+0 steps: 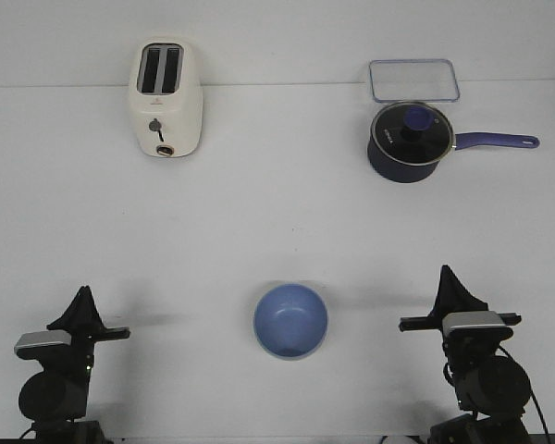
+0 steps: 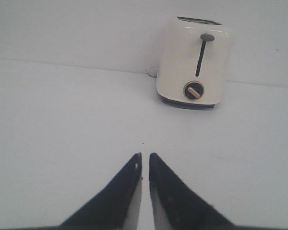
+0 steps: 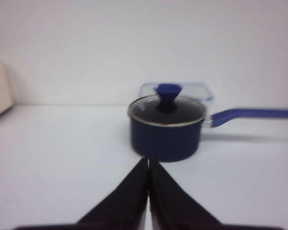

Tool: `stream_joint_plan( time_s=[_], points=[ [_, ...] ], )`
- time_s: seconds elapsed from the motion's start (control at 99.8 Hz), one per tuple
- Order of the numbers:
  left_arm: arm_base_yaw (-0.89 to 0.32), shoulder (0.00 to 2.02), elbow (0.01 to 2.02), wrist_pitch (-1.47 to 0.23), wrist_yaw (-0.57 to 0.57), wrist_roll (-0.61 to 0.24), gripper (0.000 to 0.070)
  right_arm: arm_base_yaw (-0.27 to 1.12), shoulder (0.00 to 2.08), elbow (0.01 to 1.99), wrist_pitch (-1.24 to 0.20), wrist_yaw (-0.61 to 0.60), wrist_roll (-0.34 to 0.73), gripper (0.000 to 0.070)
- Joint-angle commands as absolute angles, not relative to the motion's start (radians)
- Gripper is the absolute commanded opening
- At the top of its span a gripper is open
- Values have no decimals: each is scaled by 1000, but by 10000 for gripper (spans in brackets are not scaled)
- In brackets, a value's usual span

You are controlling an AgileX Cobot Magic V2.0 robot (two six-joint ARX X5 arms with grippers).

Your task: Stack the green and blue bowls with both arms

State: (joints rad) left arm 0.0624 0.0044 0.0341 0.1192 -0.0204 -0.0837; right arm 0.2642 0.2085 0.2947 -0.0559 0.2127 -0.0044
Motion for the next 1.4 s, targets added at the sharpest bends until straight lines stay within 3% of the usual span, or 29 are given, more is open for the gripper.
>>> stream_joint_plan(
  time_s=[0.0,0.22,0.481,1.393],
  points=[
    [64,4,14,131,-17,-68,15,221,179,263,-49,139,-142,0],
    [64,4,14,131,-17,-68,15,68,30,132,-52,-13,-245,0],
    [64,5,14,128,-18,-68,15,39,1,12,-27,-34,-289,0],
    [64,4,14,129,-18,-68,15,40,1,13,-38,-27,-286,0]
  ],
)
